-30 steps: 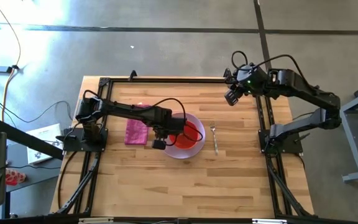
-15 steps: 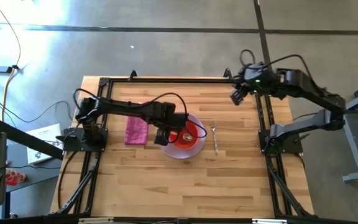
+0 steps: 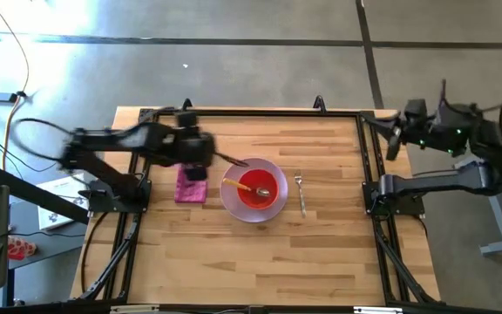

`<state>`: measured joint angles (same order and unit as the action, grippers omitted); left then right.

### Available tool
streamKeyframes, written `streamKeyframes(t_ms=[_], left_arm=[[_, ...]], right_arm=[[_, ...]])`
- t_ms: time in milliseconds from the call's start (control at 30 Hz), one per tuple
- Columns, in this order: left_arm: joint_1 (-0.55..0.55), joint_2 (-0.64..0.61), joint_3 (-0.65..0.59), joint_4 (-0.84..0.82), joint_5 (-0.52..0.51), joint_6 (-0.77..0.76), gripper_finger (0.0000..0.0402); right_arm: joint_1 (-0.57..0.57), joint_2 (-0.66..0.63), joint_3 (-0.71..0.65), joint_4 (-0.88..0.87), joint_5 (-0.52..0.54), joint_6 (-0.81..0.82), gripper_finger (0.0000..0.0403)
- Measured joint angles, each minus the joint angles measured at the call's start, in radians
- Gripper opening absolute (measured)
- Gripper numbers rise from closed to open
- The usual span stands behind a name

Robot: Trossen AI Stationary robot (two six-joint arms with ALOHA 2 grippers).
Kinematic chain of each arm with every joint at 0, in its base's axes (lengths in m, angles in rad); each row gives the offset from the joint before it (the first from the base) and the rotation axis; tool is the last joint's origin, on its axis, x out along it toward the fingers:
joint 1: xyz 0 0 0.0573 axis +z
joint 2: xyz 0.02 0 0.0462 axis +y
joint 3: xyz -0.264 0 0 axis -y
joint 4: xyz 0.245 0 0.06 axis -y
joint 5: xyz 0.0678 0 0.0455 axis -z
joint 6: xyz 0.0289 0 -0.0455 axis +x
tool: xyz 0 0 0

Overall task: Set table place
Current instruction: Return to Home Position

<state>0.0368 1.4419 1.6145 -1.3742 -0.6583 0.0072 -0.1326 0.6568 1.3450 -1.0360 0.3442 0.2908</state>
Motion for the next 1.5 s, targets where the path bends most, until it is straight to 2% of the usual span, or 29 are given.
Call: streamKeyframes(t_ms=[100, 300, 400, 467, 600, 767, 800, 933, 1200, 1367, 1500], left_arm=[[-0.055, -0.212, -0.226, 0.185, 0.002, -0.03, 0.011], [-0.169, -0.648, -0.768, 0.763, 0.048, 0.035, 0.0019], [-0.191, -0.834, -0.997, 0.987, 0.091, 0.068, 0.0009], [-0.188, -0.946, -1.118, 1.075, 0.12, 0.074, 0.0014], [-0.188, -1.165, -1.284, 1.12, 0.171, 0.065, 0.0002], [-0.188, -1.422, -1.396, 1.103, 0.228, 0.083, 0.0002], [-0.188, -1.442, -1.411, 1.101, 0.234, 0.09, 0.0001], [-0.187, -1.426, -1.421, 1.065, 0.238, 0.083, 0.0001], [-0.187, -1.436, -1.441, 1.056, 0.236, 0.097, 0.0001], [-0.187, -1.436, -1.441, 1.03, 0.216, 0.1, 0.0], [-0.188, -1.436, -1.441, 0.988, 0.213, 0.101, 0.0001]], right_arm=[[0.023, -0.127, -0.18, 0.169, -0.072, -0.025, 0.0006], [0.031, -0.377, -0.578, 0.515, -0.189, -0.002, 0.0001], [0.031, -0.483, -0.747, 0.67, -0.248, 0.037, 0.0], [0.031, -0.545, -0.844, 0.748, -0.272, 0.071, 0.0], [0.031, -0.656, -0.981, 0.827, -0.276, 0.125, 0.0], [0.031, -0.643, -1.031, 0.851, -0.285, 0.158, 0.0], [0.031, -0.648, -1.041, 0.844, -0.285, 0.165, 0.0], [0.03, -0.653, -1.071, 0.876, -0.287, 0.161, 0.0], [0.028, -0.652, -1.262, 1.18, -0.289, 0.175, 0.0], [0.028, -0.652, -1.334, 1.203, -0.242, 0.224, 0.0], [0.028, -0.652, -1.334, 1.094, -0.203, 0.205, 0.0]])
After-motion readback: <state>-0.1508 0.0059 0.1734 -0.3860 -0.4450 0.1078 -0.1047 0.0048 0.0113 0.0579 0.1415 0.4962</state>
